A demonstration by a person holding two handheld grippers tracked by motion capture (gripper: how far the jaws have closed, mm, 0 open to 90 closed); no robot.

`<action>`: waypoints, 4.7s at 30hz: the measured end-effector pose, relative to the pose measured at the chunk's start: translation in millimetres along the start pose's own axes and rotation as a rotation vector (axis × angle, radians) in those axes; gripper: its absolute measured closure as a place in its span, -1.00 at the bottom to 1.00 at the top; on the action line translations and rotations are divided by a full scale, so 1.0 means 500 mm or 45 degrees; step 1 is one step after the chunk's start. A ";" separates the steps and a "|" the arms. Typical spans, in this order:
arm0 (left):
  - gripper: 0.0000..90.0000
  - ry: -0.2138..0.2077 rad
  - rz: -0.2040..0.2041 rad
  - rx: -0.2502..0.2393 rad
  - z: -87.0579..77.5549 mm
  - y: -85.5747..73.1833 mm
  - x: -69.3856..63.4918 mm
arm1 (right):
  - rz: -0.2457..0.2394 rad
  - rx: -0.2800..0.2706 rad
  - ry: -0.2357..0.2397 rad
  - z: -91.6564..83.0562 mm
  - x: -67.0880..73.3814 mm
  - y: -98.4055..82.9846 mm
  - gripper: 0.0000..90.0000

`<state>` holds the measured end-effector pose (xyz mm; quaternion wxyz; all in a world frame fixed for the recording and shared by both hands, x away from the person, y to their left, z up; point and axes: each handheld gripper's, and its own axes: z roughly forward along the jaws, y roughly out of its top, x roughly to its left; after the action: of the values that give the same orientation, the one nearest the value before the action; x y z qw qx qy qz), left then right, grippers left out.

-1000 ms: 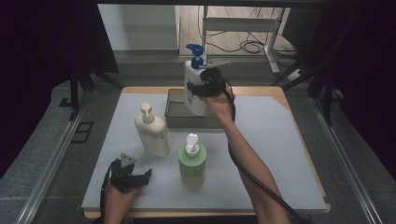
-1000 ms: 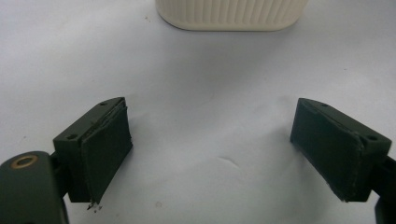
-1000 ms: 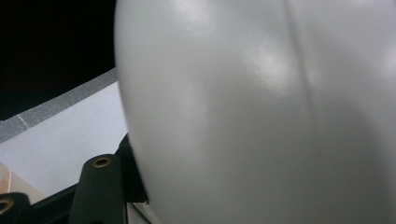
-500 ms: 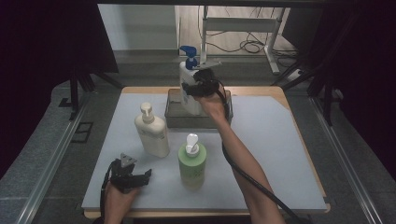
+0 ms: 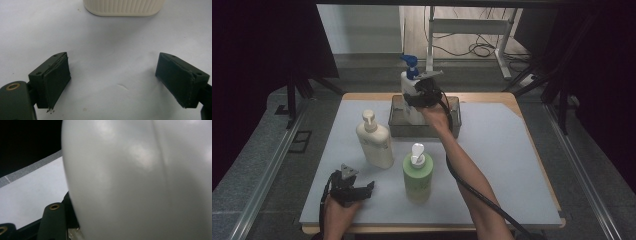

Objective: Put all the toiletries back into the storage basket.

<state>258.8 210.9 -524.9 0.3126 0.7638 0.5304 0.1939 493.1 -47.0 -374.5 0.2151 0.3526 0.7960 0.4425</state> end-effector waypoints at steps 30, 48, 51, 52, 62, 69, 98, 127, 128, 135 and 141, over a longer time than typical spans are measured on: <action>-0.74 0.000 0.001 0.001 0.000 0.000 0.000 | 0.039 0.102 0.002 0.038 0.010 -0.057 -0.16; -0.74 -0.001 0.000 0.000 0.000 0.000 0.000 | 0.055 0.104 0.012 0.054 0.013 -0.061 -0.18; -0.74 -0.001 0.000 0.000 0.000 0.000 0.000 | 0.061 0.090 0.013 0.055 0.010 -0.064 -0.18; -0.74 0.000 0.000 0.000 0.000 0.000 0.000 | 0.061 0.087 0.016 0.055 0.009 -0.065 -0.19; -0.74 0.000 0.000 0.000 0.000 0.000 0.000 | 0.030 0.108 0.030 0.068 0.007 -0.081 -0.25; -0.74 0.000 0.000 0.000 0.000 0.000 0.000 | 0.022 0.096 0.065 0.067 0.006 -0.082 -0.38; -0.74 0.000 0.002 0.000 0.000 0.000 0.000 | -0.013 0.120 0.160 -0.028 -0.017 -0.131 -0.15; -0.74 0.000 0.001 0.000 0.000 0.000 0.000 | 0.127 0.241 0.057 0.010 -0.070 -0.177 0.99; -0.74 0.000 0.002 0.000 0.000 0.000 0.000 | 0.133 0.247 0.052 0.013 -0.071 -0.178 0.99; -0.74 0.001 0.000 0.000 0.000 0.000 0.000 | 0.139 0.269 0.035 0.031 -0.066 -0.179 0.97; -0.74 0.000 -0.001 -0.002 0.000 0.000 0.000 | 0.152 0.291 0.031 0.043 -0.066 -0.180 0.95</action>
<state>258.8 210.7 -525.0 0.3132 0.7634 0.5305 0.1940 495.3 -92.5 -461.6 0.1371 0.4163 0.8213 0.3652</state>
